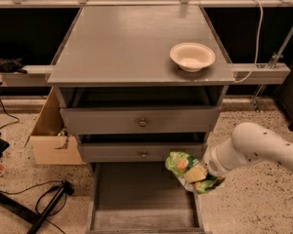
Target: Place green rice chip bag into bottom drawer
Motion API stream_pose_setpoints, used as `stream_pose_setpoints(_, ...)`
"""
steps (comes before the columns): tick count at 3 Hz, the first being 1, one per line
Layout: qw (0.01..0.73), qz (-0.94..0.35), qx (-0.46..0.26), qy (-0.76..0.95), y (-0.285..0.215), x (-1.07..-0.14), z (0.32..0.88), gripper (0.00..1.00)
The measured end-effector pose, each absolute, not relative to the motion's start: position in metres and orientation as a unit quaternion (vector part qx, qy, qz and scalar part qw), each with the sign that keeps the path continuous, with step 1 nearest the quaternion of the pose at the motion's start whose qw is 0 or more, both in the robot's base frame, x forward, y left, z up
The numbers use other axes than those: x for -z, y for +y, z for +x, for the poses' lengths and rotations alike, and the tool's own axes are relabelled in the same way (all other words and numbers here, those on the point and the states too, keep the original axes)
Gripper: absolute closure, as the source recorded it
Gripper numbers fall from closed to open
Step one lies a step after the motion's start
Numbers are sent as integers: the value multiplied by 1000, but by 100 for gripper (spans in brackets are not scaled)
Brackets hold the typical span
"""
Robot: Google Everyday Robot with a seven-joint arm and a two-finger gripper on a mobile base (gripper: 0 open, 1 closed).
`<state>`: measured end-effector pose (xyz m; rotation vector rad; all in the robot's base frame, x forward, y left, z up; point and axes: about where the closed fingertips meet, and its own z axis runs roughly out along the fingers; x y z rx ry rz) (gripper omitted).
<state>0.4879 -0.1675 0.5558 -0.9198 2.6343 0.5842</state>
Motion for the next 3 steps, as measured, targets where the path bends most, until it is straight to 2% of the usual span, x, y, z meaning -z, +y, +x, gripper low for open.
stream_pose_setpoints(1, 126, -327, -251, 902, -153, -473, 488, 100)
stream_pose_setpoints(2, 126, -327, -251, 902, -153, -473, 488, 100)
stream_pose_setpoints(3, 127, -357, -266, 886, -128, -406, 494, 100)
